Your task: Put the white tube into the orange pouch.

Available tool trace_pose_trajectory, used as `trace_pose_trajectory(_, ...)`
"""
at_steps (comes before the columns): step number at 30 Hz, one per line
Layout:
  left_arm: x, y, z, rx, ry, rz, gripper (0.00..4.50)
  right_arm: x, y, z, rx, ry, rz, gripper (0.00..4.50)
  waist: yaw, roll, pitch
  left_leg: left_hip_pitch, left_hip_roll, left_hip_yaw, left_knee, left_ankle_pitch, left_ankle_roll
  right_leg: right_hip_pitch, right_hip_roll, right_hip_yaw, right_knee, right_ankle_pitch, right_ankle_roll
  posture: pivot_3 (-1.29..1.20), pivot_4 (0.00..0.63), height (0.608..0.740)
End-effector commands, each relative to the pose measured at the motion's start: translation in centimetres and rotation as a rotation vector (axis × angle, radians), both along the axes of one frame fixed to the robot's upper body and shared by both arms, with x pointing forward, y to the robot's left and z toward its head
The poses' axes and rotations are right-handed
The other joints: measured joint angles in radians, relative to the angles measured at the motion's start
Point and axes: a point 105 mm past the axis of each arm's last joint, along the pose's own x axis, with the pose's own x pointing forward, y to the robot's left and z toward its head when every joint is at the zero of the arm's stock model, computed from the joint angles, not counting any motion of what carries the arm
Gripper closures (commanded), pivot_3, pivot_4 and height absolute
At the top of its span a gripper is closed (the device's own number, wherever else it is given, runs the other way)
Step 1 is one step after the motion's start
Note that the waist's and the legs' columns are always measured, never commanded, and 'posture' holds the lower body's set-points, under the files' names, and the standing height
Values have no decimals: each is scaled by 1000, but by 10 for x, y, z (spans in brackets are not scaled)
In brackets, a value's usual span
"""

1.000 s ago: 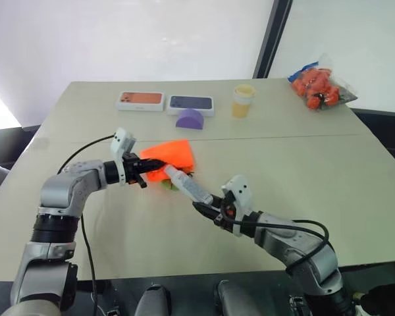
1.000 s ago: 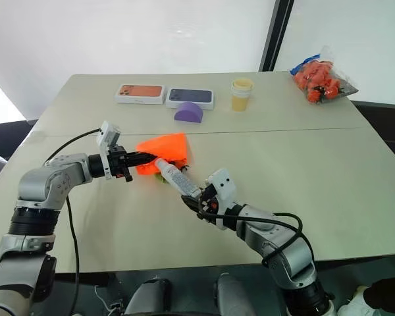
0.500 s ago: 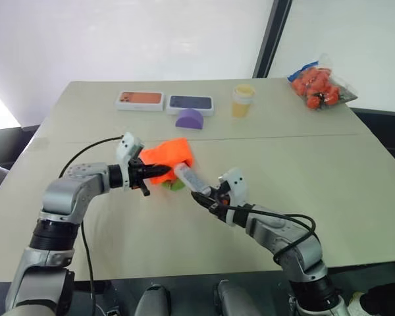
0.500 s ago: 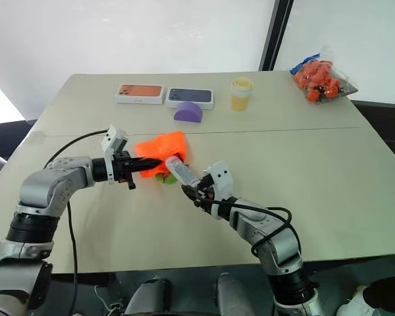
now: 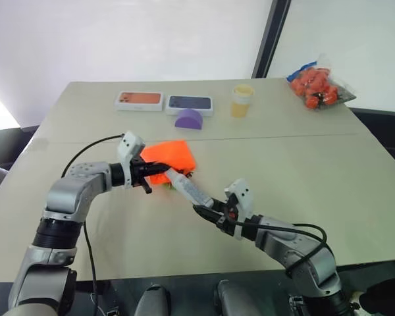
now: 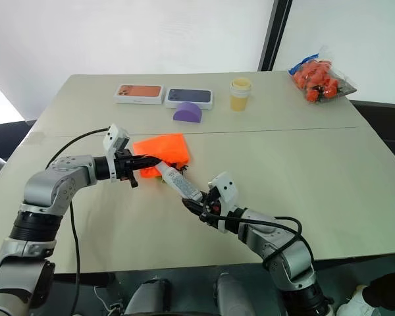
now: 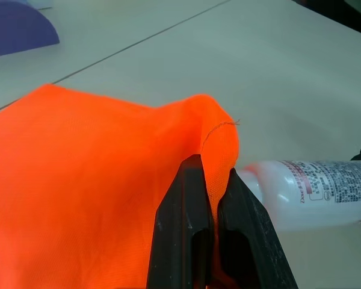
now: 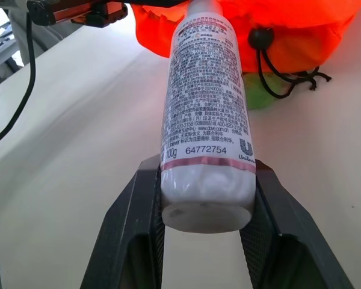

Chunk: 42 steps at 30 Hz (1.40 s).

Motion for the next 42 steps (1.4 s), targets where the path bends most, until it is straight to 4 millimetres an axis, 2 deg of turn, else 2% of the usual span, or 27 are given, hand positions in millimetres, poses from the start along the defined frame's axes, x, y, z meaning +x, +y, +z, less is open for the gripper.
trace_pose_trajectory(1,-4,-4,9,7,-32,-37,4500,8,11,27,75,-96,-19,3399,0,0,0,0,0,0,0,0,0,0,0,0,0,0,0,0,150,723)
trace_pose_trajectory(7,-15,-14,3,67,-37,-102,4500,32,18,30,79,-80,-111,3399,0,0,0,0,0,0,0,0,0,-2,0,0,0,0,0,0,150,723)
trace_pose_trajectory(16,-23,-28,-1,90,-46,-151,4500,58,30,42,64,-60,-164,3399,0,0,0,-1,0,0,0,0,0,-1,0,0,1,0,0,0,150,723)
trace_pose_trajectory(22,-29,-35,-6,101,-45,-179,4500,75,54,47,-14,-73,-135,3399,-5,1,0,-1,0,0,0,0,0,-1,1,1,3,0,0,0,150,723)
trace_pose_trajectory(27,-27,-33,-5,99,-54,-159,4500,90,56,42,-115,-76,-201,3399,-10,0,0,-1,0,0,0,0,0,-2,1,1,3,0,0,0,150,723)
trace_pose_trajectory(30,-22,-19,-4,103,-61,-102,4500,84,59,44,-91,-69,-158,3399,-12,0,0,-2,0,0,-1,0,0,-2,1,1,3,0,0,0,150,723)
trace_pose_trajectory(31,-19,-13,-3,105,-64,-78,4500,82,59,44,-86,-70,-143,2326,-14,0,0,-2,0,0,-1,0,0,-2,1,1,3,0,0,0,150,723)
trace_pose_trajectory(36,-4,19,1,95,-71,56,4500,71,53,51,-92,-130,-98,30,-24,0,0,-1,0,0,-1,0,0,-2,1,1,4,0,0,0,150,723)
trace_pose_trajectory(42,5,36,0,57,-64,138,4500,51,37,56,-103,-213,-16,30,-22,0,0,-1,0,0,-1,0,0,-2,1,1,5,0,0,0,150,723)
